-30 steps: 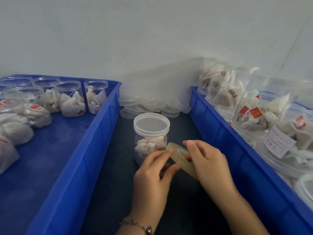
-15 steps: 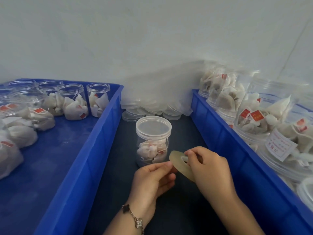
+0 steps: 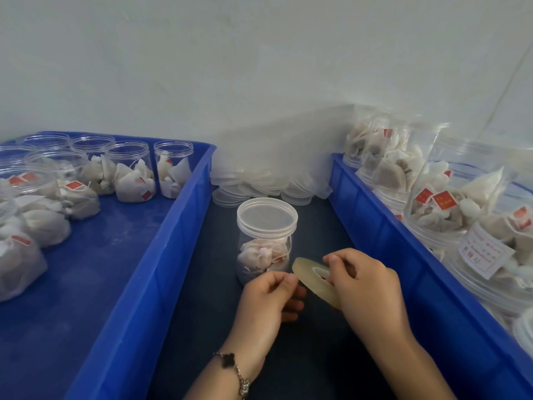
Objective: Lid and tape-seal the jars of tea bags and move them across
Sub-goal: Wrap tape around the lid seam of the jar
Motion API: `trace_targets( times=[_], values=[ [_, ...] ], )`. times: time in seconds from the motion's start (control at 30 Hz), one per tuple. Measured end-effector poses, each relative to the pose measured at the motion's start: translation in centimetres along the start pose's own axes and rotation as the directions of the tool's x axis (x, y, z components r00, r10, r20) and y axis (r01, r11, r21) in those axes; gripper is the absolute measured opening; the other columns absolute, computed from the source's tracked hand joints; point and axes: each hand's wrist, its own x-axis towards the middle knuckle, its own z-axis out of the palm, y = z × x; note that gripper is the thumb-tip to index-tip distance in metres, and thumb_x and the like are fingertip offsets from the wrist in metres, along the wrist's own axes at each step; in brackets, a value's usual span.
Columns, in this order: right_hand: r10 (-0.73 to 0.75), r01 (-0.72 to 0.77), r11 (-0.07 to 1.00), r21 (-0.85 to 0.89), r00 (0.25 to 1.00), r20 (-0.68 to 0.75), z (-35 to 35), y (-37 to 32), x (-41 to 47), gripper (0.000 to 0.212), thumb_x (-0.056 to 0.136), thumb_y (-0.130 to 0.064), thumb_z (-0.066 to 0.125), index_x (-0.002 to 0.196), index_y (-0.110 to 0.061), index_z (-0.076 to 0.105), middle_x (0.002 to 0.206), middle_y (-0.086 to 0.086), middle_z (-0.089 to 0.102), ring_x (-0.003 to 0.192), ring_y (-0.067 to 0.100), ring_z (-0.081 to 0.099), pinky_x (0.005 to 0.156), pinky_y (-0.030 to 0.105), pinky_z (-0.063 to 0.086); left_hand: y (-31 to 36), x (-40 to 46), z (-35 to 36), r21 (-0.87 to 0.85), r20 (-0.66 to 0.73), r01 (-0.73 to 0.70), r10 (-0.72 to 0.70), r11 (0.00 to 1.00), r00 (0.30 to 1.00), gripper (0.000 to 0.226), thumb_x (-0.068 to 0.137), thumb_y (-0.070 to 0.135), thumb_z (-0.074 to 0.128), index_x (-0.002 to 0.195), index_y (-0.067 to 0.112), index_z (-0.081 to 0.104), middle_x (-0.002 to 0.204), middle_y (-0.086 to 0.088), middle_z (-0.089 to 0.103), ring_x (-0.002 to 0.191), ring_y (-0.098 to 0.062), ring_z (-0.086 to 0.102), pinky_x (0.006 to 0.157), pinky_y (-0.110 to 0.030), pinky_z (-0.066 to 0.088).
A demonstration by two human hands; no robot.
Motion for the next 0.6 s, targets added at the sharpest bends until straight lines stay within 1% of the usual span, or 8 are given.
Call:
trace_targets(
  times=[0.07,0.2,0.23,0.3,0.33,0.37,0.43,0.6],
  values=[
    [0.01,-0.01,1.0,0.001,1.0,-0.005,-0.02,0.21,0.14,0.015,0.094,-0.03,0.051,0.085,-0.038,0.059,0.074,-0.018,0.06,0.067,0.005,0.059,0.06,0.028,0.055,0.07,-0.06,0.07,0.004,0.007,0.011,-0.011,1.0,1.0,0.016,0.096,0.016,0.051,0.092,0.009,0.065,0.068,0.006,0.069,0.058,-0.003,0.063,0.059,-0.02,0.053],
    [0.015,-0.015,0.998,-0.063,1.0,0.009,0.06,0.4,0.28,0.014,0.095,-0.032,0.049,0.086,-0.04,0.055,0.073,-0.021,0.056,0.065,0.002,0.056,0.053,0.015,0.045,0.18,-0.24,0.13,0.019,0.021,0.005,-0.006,1.0,1.0,0.014,0.096,0.018,0.051,0.102,0.016,0.064,0.09,0.003,0.072,0.065,-0.004,0.066,0.063,-0.022,0.055],
    [0.016,-0.016,0.997,-0.07,1.0,0.007,0.04,0.38,0.29,0.014,0.095,-0.033,0.049,0.086,-0.04,0.055,0.073,-0.021,0.056,0.064,0.001,0.056,0.051,0.013,0.043,0.21,-0.27,0.12,0.017,0.041,0.005,-0.006,1.0,0.999,0.014,0.096,0.017,0.052,0.102,0.018,0.065,0.091,0.003,0.073,0.065,-0.005,0.067,0.063,-0.022,0.056],
    [0.015,-0.014,0.997,-0.077,1.0,0.003,-0.06,0.32,0.27,0.013,0.095,-0.033,0.048,0.086,-0.04,0.056,0.074,-0.021,0.057,0.064,0.0,0.056,0.049,0.011,0.039,0.32,-0.33,0.08,0.005,0.082,0.008,-0.009,1.0,0.997,0.016,0.095,0.013,0.054,0.098,0.02,0.068,0.088,0.006,0.074,0.058,-0.005,0.063,0.059,-0.021,0.054],
    [0.012,-0.011,0.997,-0.072,1.0,0.005,-0.13,0.26,0.25,0.013,0.095,-0.033,0.049,0.087,-0.039,0.057,0.074,-0.02,0.057,0.065,0.001,0.056,0.05,0.012,0.04,0.34,-0.34,0.07,0.0,0.085,0.005,-0.005,1.0,0.996,0.016,0.094,0.013,0.055,0.096,0.018,0.07,0.086,0.007,0.074,0.054,-0.004,0.059,0.057,-0.02,0.052],
    [0.005,-0.005,0.998,-0.056,1.0,0.01,-0.18,0.22,0.23,0.013,0.095,-0.032,0.049,0.088,-0.038,0.059,0.075,-0.019,0.058,0.066,0.002,0.057,0.052,0.015,0.044,0.29,-0.31,0.03,-0.001,0.075,-0.003,0.003,1.0,0.997,0.015,0.093,0.013,0.056,0.096,0.016,0.07,0.085,0.006,0.074,0.052,-0.003,0.056,0.056,-0.019,0.051],
    [-0.013,0.014,1.0,-0.022,1.0,0.014,-0.22,0.08,0.17,0.012,0.094,-0.031,0.051,0.087,-0.037,0.059,0.075,-0.017,0.06,0.067,0.004,0.059,0.058,0.023,0.053,0.14,-0.2,-0.03,0.009,0.044,-0.023,0.023,1.0,0.999,0.013,0.092,0.015,0.057,0.096,0.013,0.07,0.083,0.005,0.074,0.05,-0.002,0.053,0.055,-0.02,0.049],
    [-0.043,0.044,0.999,-0.02,0.999,0.006,-0.11,0.07,0.06,0.013,0.094,-0.031,0.052,0.086,-0.038,0.058,0.074,-0.018,0.06,0.066,0.004,0.06,0.058,0.027,0.056,-0.07,0.08,-0.16,0.055,-0.002,-0.061,0.061,0.997,0.998,0.015,0.092,0.019,0.057,0.091,0.014,0.071,0.082,0.004,0.073,0.052,-0.002,0.055,0.056,-0.018,0.049]
  ],
)
